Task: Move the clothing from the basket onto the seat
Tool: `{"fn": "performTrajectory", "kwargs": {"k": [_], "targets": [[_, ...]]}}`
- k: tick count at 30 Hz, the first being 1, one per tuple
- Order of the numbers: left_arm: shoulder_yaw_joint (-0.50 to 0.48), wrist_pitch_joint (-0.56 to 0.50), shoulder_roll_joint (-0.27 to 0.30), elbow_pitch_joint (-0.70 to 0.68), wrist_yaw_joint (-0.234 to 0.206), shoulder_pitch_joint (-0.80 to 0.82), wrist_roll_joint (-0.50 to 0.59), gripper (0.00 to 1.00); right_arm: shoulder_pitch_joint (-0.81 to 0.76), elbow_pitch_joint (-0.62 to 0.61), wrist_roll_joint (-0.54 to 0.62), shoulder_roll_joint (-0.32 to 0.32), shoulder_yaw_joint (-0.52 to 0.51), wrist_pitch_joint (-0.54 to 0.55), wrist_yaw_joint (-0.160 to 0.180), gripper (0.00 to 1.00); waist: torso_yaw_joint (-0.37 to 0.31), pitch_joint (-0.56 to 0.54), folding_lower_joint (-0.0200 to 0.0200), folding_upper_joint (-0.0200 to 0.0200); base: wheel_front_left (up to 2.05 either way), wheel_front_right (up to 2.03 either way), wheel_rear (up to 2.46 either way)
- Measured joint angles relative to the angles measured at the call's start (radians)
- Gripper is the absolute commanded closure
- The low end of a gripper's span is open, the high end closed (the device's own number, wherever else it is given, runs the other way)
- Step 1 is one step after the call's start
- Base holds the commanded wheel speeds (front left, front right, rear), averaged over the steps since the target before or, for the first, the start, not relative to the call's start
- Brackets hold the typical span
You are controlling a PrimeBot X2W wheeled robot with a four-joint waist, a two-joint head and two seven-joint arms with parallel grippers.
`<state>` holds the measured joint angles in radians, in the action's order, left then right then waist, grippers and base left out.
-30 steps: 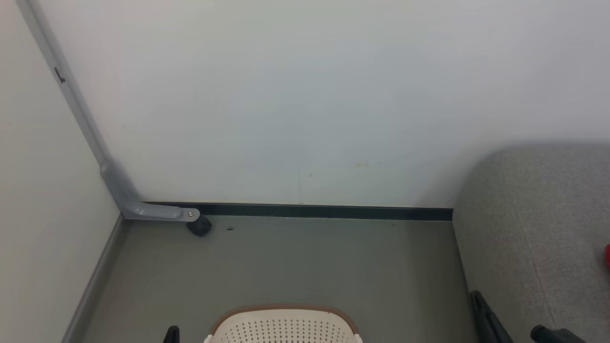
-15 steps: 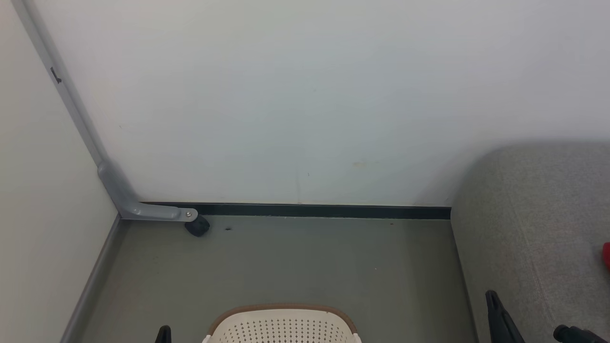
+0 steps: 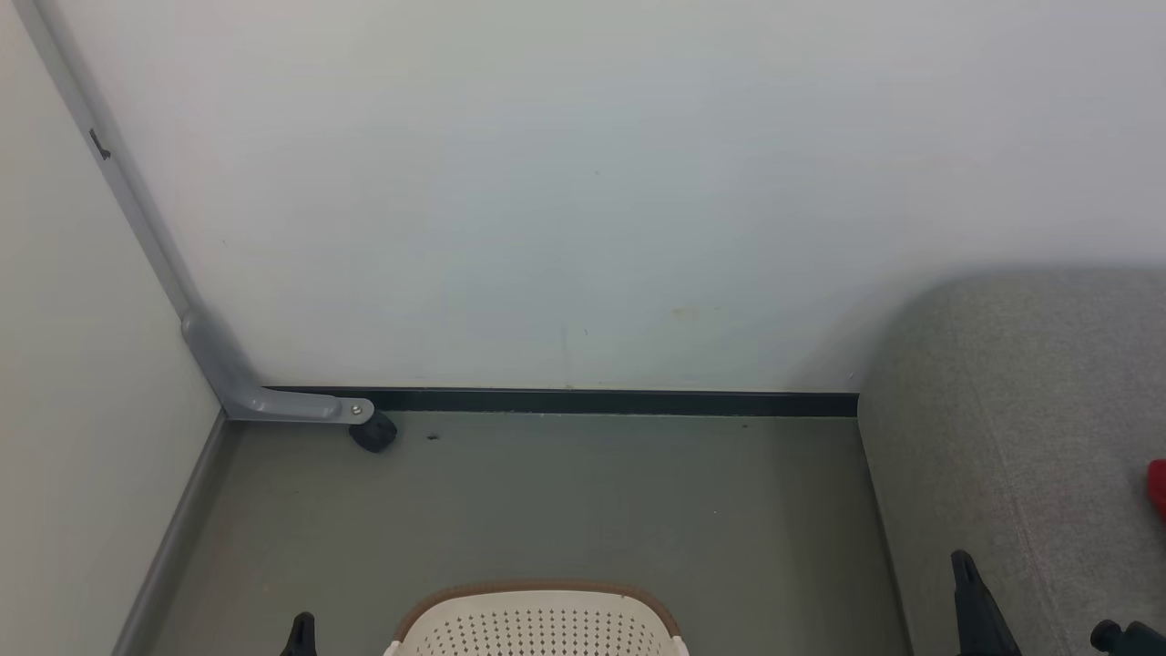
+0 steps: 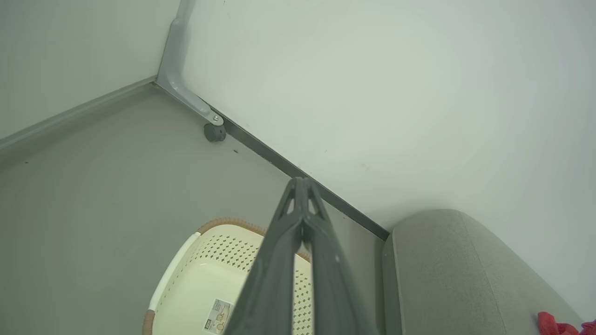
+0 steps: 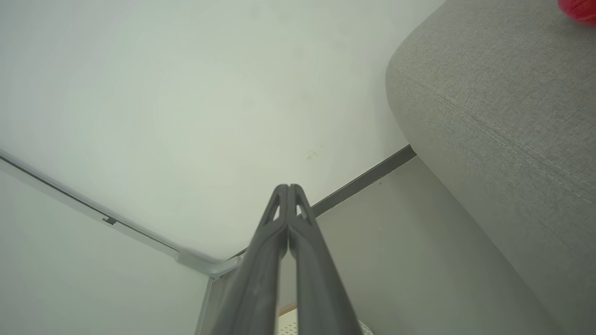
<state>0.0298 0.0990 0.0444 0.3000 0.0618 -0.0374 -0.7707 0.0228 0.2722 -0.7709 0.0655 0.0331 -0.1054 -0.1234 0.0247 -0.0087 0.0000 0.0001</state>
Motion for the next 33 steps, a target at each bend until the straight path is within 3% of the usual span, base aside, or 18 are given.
{"fn": "performTrajectory", "kwargs": {"k": [33], "targets": [[-0.066,-0.125,-0.001,0.0,0.036,0.056,-0.478,1.0,0.031,0.014,-0.473,-0.014,-0.098,0.124,0.0,1.0,-0.014,0.006,0.0001,0.0,0.0,0.0,0.0]]}}
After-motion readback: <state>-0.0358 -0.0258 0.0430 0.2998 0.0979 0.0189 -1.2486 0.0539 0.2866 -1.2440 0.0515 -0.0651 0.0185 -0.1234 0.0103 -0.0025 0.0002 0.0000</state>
